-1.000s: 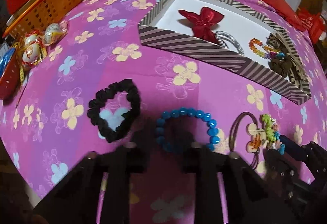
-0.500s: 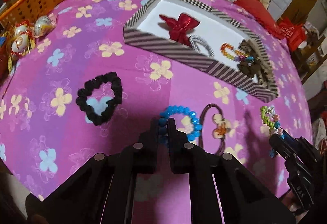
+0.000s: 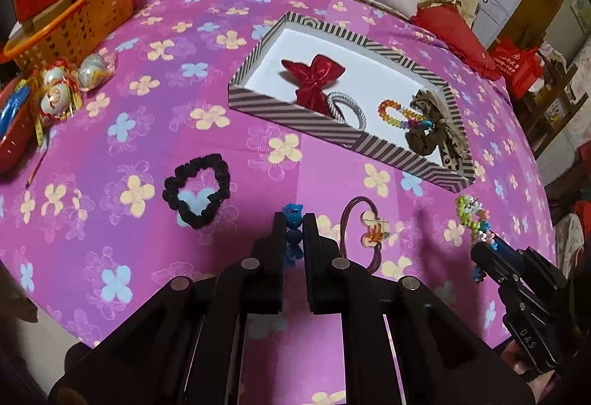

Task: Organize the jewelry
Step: 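Grasp the blue bead bracelet with the left tool while the right tool grasps the colorful knotted hair ties, then carry the blue bracelet and colorful hair ties over the white tray with both tools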

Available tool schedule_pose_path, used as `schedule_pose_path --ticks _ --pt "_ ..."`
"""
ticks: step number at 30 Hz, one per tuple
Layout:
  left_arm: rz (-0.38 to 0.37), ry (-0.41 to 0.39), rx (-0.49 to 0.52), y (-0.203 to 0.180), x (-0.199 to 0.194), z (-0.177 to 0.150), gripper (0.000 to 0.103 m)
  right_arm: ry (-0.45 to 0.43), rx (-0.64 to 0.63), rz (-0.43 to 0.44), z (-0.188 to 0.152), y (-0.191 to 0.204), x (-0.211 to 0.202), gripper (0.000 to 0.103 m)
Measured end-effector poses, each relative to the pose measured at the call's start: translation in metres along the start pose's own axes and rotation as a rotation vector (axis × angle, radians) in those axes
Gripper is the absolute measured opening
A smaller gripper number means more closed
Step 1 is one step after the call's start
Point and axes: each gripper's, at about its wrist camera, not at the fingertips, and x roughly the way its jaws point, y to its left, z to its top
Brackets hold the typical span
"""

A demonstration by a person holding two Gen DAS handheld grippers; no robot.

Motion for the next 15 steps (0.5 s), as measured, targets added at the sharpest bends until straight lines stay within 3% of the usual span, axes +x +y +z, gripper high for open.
schedule_pose_path --ticks 15 --pt "0.020 -0.061 0.053 -0.029 -0.018 0.025 0.007 -0.021 0.010 -0.016 0.015 -0.010 -0.009 0.018"
